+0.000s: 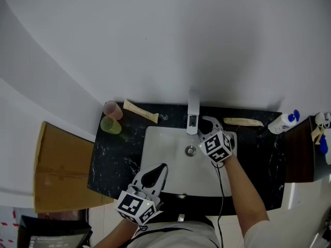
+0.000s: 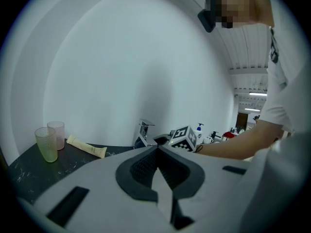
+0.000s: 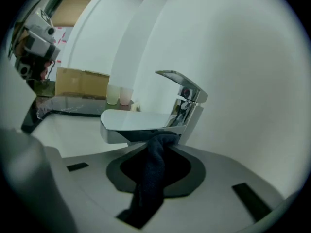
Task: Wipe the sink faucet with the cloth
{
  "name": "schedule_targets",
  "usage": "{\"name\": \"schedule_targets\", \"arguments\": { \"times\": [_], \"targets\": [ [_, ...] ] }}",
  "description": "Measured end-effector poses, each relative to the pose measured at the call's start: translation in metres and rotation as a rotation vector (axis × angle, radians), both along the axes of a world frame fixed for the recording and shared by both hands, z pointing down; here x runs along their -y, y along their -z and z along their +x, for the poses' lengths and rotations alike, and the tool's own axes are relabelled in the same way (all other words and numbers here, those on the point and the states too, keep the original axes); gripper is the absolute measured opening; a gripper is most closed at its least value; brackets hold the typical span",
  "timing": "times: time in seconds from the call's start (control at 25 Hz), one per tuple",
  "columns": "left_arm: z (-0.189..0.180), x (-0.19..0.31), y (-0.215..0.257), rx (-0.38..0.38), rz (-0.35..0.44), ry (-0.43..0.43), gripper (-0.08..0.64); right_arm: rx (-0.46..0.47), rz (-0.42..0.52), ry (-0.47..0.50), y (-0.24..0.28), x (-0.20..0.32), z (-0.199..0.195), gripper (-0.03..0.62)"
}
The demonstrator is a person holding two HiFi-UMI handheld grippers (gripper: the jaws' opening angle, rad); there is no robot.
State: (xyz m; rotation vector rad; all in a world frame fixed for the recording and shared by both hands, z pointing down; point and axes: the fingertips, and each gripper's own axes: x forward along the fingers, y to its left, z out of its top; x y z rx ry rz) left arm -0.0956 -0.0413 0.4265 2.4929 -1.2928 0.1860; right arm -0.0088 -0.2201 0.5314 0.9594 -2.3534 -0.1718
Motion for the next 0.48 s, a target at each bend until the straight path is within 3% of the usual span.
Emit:
{"name": "schedule_targets", "arguments": {
  "times": [0.28, 0.48],
  "targets": [
    [-0.003, 0.004, 0.001, -0.017, 0.009, 0.01, 0.0, 0.131, -0.052, 0.058, 0.002, -0.066, -0.011, 0.077],
    [0.003, 0.01, 0.0, -0.02, 0.011, -0.013, 0.0, 0.175, -0.068, 0.114, 0.007, -0.089, -0.021, 0.077]
  ]
}}
